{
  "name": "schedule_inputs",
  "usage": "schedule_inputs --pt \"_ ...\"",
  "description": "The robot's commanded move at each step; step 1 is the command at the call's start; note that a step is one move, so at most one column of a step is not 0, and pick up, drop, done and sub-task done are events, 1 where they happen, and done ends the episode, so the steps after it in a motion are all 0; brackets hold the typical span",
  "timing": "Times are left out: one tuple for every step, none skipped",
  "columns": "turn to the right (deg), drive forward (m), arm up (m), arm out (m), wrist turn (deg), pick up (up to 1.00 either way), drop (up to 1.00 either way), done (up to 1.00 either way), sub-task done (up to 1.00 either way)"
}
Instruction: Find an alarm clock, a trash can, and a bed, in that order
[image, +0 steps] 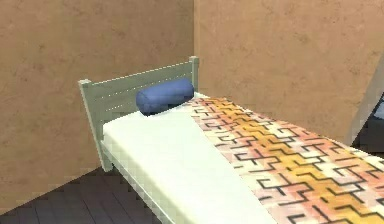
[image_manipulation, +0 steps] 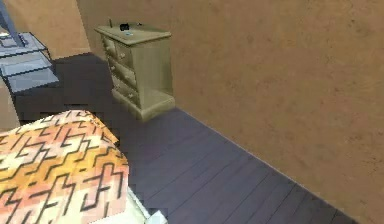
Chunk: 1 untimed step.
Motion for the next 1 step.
schedule_inputs --pt "-45.0 0.00 0.00 0.00 0.0 0.00 0.00 0.00 0.00"
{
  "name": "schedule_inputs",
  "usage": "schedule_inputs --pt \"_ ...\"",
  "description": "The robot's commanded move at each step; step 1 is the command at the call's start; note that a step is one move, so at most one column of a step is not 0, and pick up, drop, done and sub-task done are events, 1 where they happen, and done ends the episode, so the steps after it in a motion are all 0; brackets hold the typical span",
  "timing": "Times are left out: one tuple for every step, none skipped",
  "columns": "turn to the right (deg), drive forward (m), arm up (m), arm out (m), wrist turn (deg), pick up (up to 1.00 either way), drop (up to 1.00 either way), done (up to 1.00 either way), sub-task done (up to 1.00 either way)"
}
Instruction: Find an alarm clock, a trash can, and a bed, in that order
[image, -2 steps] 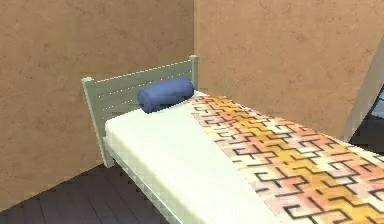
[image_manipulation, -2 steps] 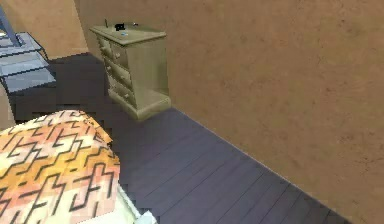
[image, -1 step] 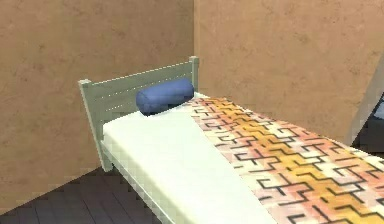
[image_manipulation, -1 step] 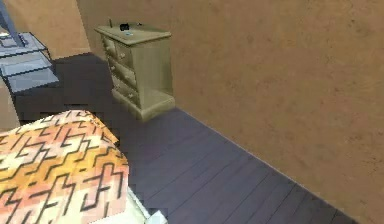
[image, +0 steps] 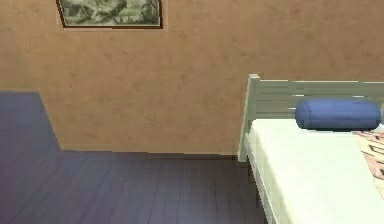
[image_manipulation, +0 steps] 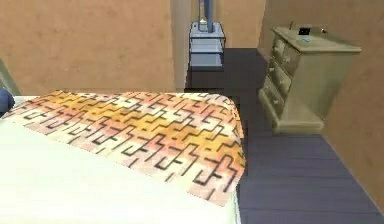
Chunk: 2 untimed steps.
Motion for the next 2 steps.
schedule_inputs --pt "-45.0 0.00 0.00 0.00 0.0 0.00 0.00 0.00 0.00" --pt "0.0 0.80 0.00 0.00 0.0 0.00 0.00 0.00 0.00"
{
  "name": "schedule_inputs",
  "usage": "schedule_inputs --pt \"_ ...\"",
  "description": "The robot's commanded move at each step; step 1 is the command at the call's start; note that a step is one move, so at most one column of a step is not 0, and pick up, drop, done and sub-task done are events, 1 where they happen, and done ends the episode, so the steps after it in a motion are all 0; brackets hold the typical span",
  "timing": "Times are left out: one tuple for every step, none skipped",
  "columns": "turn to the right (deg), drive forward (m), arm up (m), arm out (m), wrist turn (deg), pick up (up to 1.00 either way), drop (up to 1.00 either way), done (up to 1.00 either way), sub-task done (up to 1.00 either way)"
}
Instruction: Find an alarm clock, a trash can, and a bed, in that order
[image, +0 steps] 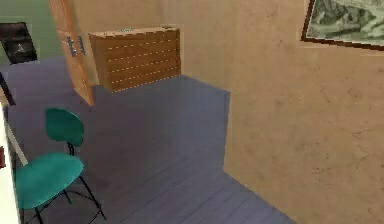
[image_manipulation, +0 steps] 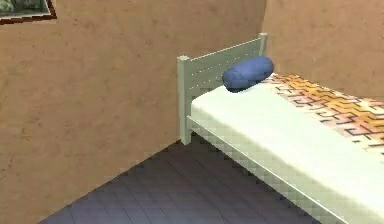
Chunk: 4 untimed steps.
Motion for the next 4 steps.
schedule_inputs --pt "0.0 1.00 0.00 0.00 0.0 0.00 0.00 0.00 0.00" --pt "-9.0 0.00 0.00 0.00 0.0 0.00 0.00 0.00 0.00" --pt "0.0 0.20 0.00 0.00 0.0 0.00 0.00 0.00 0.00" --pt "-30.0 0.00 0.00 0.00 0.0 0.00 0.00 0.00 0.00"
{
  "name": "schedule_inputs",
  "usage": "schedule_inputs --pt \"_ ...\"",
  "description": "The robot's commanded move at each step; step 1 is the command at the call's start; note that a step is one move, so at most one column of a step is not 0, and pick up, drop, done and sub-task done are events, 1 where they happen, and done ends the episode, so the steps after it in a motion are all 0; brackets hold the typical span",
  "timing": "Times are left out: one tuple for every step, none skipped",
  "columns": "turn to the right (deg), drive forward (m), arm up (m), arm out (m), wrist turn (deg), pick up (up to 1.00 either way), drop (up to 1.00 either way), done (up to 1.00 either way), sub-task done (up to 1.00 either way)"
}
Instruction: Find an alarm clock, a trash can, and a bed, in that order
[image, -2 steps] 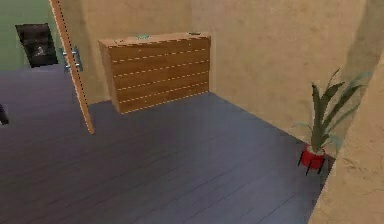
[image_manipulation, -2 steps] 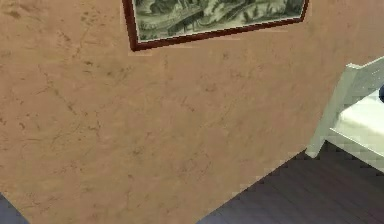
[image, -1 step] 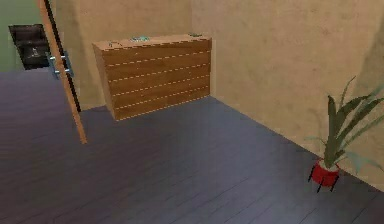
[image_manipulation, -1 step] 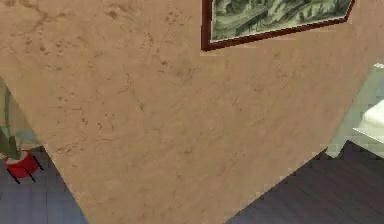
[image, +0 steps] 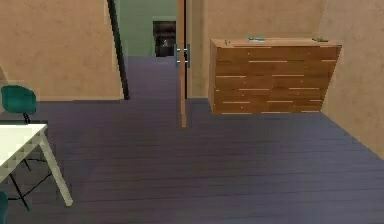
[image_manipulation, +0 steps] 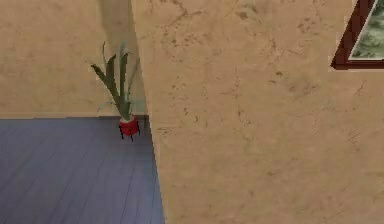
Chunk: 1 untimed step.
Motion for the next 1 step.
schedule_inputs --pt "0.0 0.75 0.00 0.00 0.0 0.00 0.00 0.00 0.00"
